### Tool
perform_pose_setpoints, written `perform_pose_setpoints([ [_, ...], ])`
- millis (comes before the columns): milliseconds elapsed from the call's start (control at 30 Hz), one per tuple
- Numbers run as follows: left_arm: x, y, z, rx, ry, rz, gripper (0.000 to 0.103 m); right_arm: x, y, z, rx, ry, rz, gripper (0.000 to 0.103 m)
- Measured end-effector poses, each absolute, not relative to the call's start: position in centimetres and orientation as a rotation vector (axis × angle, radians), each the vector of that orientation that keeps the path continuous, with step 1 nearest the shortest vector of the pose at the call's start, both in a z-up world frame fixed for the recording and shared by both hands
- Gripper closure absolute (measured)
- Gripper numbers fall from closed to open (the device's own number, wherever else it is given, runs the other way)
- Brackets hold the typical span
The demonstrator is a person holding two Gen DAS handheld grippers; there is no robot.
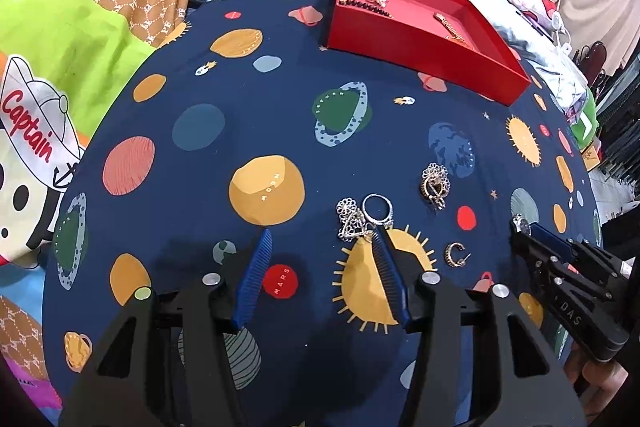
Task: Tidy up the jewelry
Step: 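Grasp the silver filigree pendant with the left tool while the right tool holds the watch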
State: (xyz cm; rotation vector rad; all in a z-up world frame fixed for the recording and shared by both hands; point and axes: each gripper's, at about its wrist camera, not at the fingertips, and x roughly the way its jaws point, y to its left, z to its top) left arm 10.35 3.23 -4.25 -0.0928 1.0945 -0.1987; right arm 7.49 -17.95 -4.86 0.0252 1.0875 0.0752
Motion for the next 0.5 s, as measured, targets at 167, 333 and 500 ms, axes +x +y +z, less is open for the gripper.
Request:
perform_pose_setpoints([
  [167, 10.2, 2.9, -4.5, -0.082, 1.099, -0.213, 0.052, 7.1, -18.4, -4.8, 0.059, 1.087, 0.059, 0.08],
  [333, 10.2, 2.4, -4.7, -0.077, 1.096, -0.23, 0.048, 6.6, -18.7, -4.6, 0.097, 1.089, 0.05, 0.081],
  [500, 10.5, 1.8, -5.2, -0.055, 1.091, -0.253, 0.05, 6.1, -19.2, -4.3, 0.138, 1.094, 0.049, 0.081],
])
